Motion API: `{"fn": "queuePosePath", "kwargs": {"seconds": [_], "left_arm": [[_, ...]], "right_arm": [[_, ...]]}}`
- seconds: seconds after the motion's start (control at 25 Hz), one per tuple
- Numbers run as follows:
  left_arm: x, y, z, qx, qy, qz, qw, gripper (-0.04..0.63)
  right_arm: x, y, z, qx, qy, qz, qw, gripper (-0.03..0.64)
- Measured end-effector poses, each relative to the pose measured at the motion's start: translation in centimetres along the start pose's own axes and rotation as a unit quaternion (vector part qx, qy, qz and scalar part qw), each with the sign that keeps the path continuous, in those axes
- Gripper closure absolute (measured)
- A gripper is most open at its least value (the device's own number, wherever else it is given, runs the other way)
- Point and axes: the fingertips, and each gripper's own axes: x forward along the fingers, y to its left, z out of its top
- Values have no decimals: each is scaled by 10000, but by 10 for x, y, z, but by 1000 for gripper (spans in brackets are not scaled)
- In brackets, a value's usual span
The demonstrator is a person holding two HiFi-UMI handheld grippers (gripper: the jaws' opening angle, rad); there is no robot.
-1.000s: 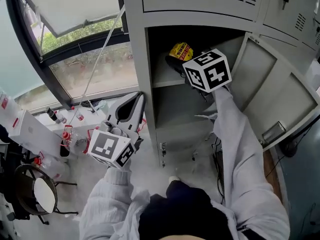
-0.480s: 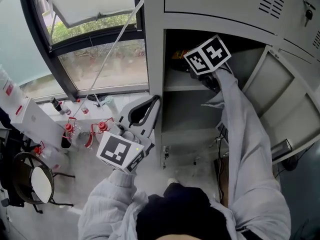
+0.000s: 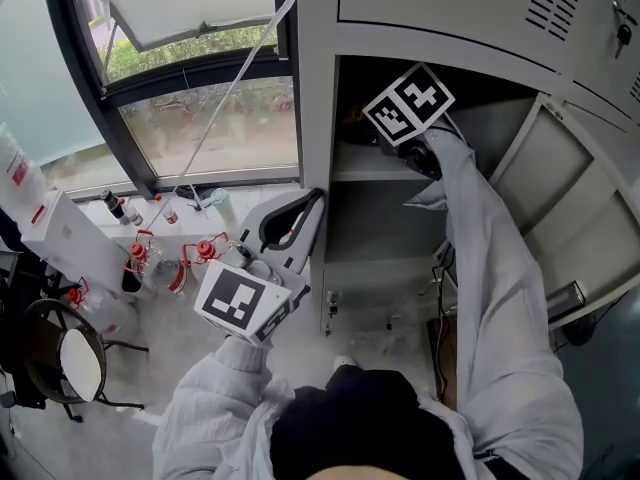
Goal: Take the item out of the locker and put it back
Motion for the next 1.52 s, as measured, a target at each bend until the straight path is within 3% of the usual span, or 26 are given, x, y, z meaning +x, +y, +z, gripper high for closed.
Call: {"fn": "queuePosePath", "kwargs": {"seconds": [0.12,0.28,0.6,0.92,1.08,1.32,1.52], "left_arm": [[0,0,0,-25,2,-8,10000,586],[-1,1,-1,-40,17,59,10000,586],[-13,0,-1,-156,82,180,9997,586],[-41,-5,-4,-203,214,250,9992,586],[-55,-15,-9,-329,245,206,9989,586],[-83,-38,-22,-641,333,111,9973,586],[-110,-60,-49,-985,597,27,9933,586]], "right_arm": [[-1,-3,-1,6,4,-101,9999,278],[-5,-11,2,-199,-29,-568,9982,171],[-17,-13,9,-489,-323,-948,9938,82],[-49,-1,-8,-354,-587,-1260,9897,66],[-72,24,-21,-187,-816,-1376,9869,66],[-106,89,-49,-345,-945,-1411,9849,66],[-136,141,-82,222,-1447,-1509,9776,66]]}}
